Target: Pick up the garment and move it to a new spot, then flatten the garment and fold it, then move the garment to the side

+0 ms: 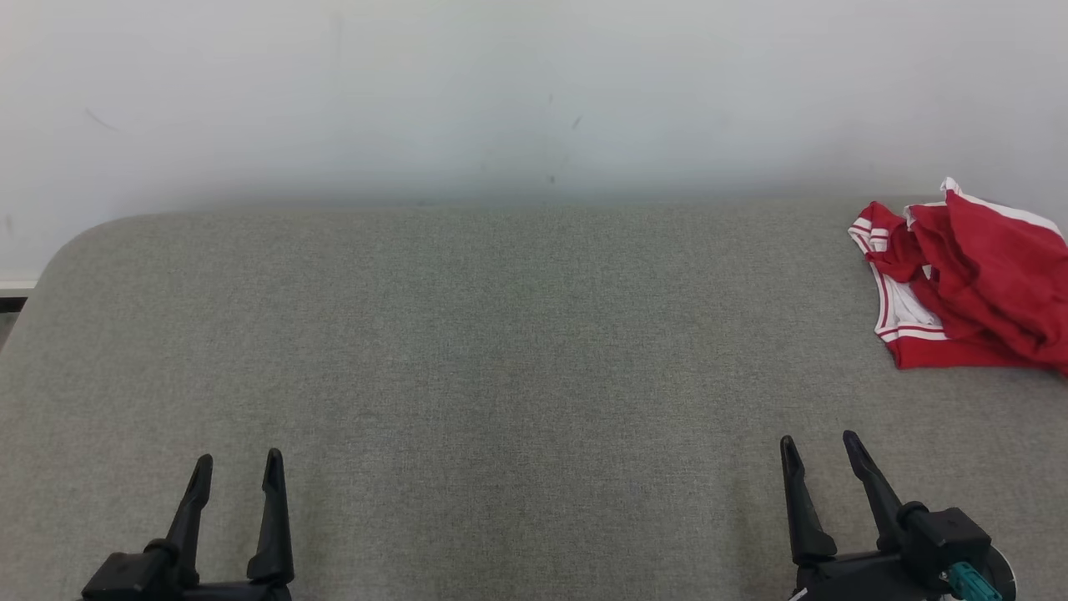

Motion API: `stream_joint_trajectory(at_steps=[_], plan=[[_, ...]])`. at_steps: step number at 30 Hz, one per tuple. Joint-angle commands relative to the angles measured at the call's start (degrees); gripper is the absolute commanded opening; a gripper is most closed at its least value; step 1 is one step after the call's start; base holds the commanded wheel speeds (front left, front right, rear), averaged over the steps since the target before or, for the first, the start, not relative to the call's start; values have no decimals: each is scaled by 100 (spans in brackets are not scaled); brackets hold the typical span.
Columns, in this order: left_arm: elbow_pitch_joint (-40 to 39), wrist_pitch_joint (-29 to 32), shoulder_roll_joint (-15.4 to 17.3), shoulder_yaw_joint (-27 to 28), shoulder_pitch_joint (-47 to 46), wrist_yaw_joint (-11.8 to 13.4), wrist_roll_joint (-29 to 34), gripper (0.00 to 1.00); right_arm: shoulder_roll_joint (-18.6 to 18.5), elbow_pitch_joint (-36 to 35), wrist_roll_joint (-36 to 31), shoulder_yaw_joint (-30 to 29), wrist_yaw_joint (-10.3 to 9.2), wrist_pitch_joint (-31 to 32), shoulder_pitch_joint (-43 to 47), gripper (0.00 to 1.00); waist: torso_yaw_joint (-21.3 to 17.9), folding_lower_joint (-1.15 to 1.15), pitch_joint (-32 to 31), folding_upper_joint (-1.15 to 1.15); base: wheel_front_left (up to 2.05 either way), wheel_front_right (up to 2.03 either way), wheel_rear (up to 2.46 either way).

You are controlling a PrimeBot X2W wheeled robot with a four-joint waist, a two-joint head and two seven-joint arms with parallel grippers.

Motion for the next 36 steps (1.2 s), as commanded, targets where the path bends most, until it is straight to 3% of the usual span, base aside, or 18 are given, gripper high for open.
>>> stream_joint_trajectory(at_steps=[1, 27, 28, 33, 36], plan=[[11, 1, 17, 14, -56, 4, 39, 100, 22, 39, -37, -18, -18, -1, 5, 100, -7, 0, -1, 0, 0, 0, 0], [52, 1, -13, 53, -31, 33, 67, 100, 99, -120, -119, -39, -18, -1, 21, 100, -78, 0, -131, 0, 0, 0, 0], [54, -1, -12, 37, -3, 40, 36, 0, 82, -111, -111, -36, 0, -1, -13, 0, -76, 0, -130, 0, 0, 0, 0], [306, 15, -57, 21, 142, 42, 5, 0, 90, 127, -93, -29, 0, 9, 158, 0, -79, 0, -135, 0, 0, 0, 0], [361, 144, -55, 71, 73, 38, -331, 0, 92, 123, 263, -73, 0, 105, 129, 0, -83, 0, -133, 0, 0, 0, 0]])
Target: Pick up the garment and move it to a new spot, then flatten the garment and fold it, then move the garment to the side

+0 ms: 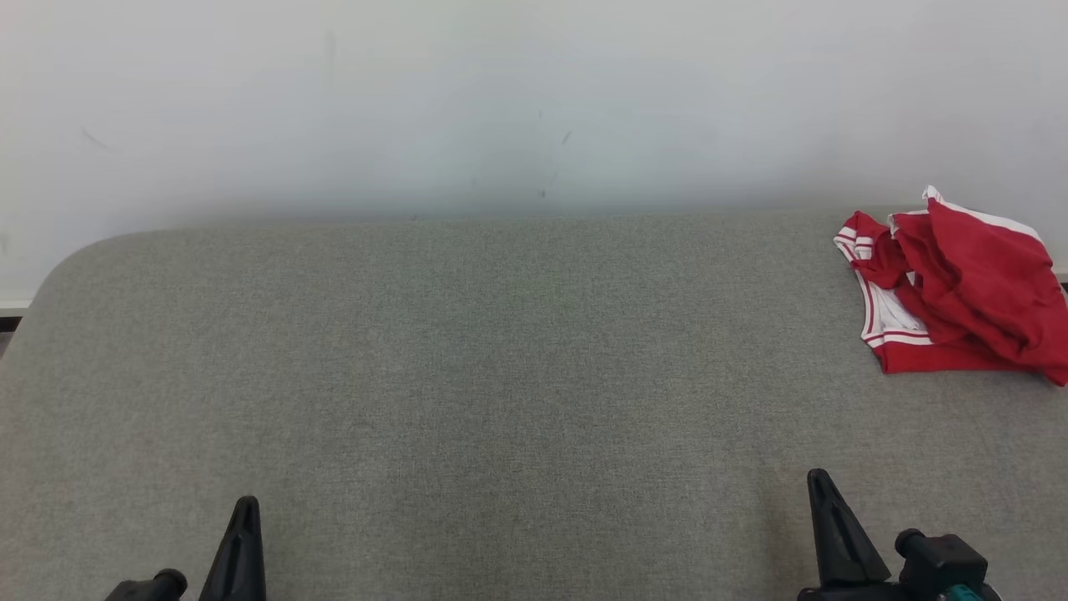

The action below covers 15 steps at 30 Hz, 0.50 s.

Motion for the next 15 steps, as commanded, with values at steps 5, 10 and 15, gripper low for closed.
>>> stream_joint_trajectory(at_steps=[5, 10, 15], plan=[[-44, 210, 21, 50, -158, -10, -794, 0, -2, -116, 824, -103, -1, 196, -141, 0, -8, 0, 6, 0, 0, 0, 0], [-49, 330, 23, 41, -187, -17, -1328, 0, 1, -136, 1361, -160, -1, 332, -172, 0, -13, 0, 11, 0, 0, 0, 0], [-47, 426, 25, 39, -215, -22, -1733, 0, 3, -149, 1769, -203, -2, 436, -198, 0, -18, 0, 14, 0, 0, 0, 0]])
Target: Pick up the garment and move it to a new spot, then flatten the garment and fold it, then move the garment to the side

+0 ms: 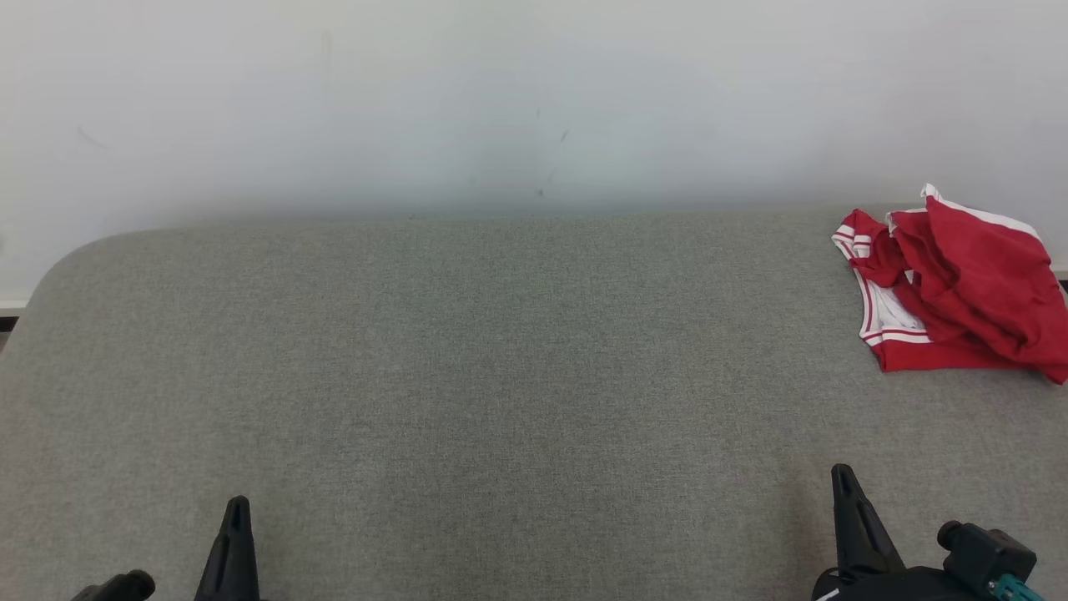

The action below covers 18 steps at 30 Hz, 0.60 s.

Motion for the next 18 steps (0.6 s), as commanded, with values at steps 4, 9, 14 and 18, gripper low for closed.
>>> stream_joint_trajectory(at_steps=[4, 9, 14, 18], plan=[[-76, 118, 26, 22, -188, -24, -534, 0, -1, -111, 522, -75, -2, 129, -165, 0, -5, 0, 4, 0, 0, 0, 0], [-65, 232, 28, 28, -223, -31, -986, 0, 1, -126, 986, -124, -3, 246, -193, 0, -11, 0, 8, 0, 0, 0, 0], [-53, 343, 31, 34, -261, -37, -1417, 0, 4, -138, 1421, -170, -3, 356, -219, 0, -16, 0, 13, 0, 0, 0, 0], [-43, 429, 33, 39, -289, -42, -1744, 0, 5, -148, 1755, -207, -4, 444, -239, 0, -21, 0, 16, 0, 0, 0, 0]])
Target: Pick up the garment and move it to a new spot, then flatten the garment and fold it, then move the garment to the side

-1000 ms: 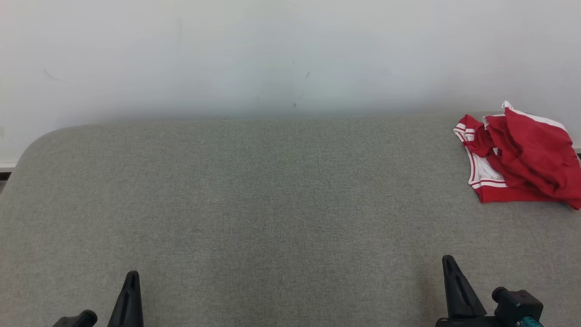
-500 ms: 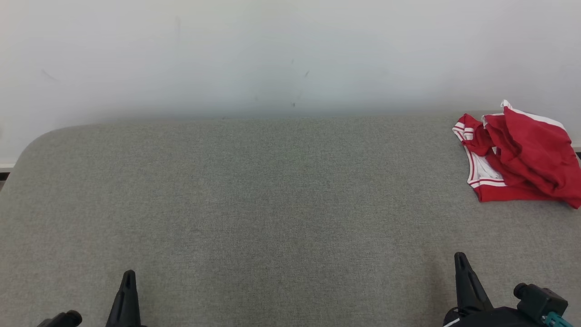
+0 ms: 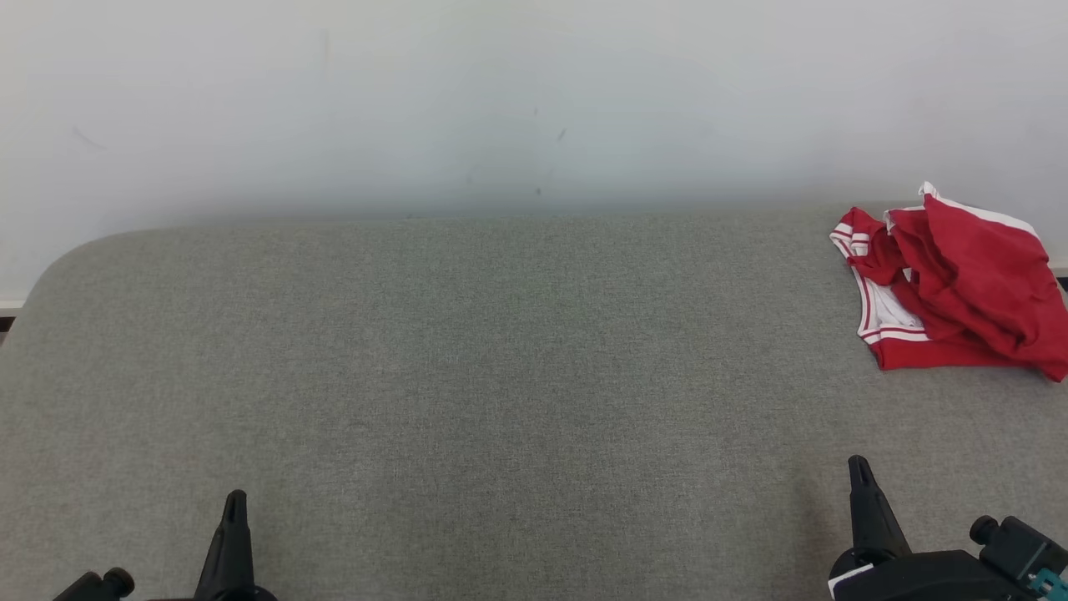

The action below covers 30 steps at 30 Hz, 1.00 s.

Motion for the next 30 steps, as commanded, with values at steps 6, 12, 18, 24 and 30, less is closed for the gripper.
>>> stream_joint_trajectory(at_steps=[6, 12, 18, 24, 30], plan=[[-45, 142, 31, 28, -196, -43, -604, 0, -1, -97, 597, -83, -5, 140, -158, 0, -7, 0, 6, 0, 0, 0, 0], [-32, 254, 33, 36, -235, -44, -1030, 0, 2, -111, 1040, -131, -5, 253, -184, 0, -14, -1, 11, 0, 0, 0, 0], [-19, 361, 35, 43, -271, -49, -1437, 0, 4, -123, 1455, -175, -6, 360, -208, 0, -21, -1, 16, 0, 0, 0, 0], [-9, 444, 37, 48, -297, -53, -1758, 0, 7, -134, 1783, -212, -6, 448, -228, 0, -27, -1, 21, 0, 0, 0, 0], [5, 545, 39, 55, -326, -59, -2127, 0, 9, -144, 2158, -253, -7, 544, -253, 0, -34, -1, 26, 0, 0, 0, 0]])
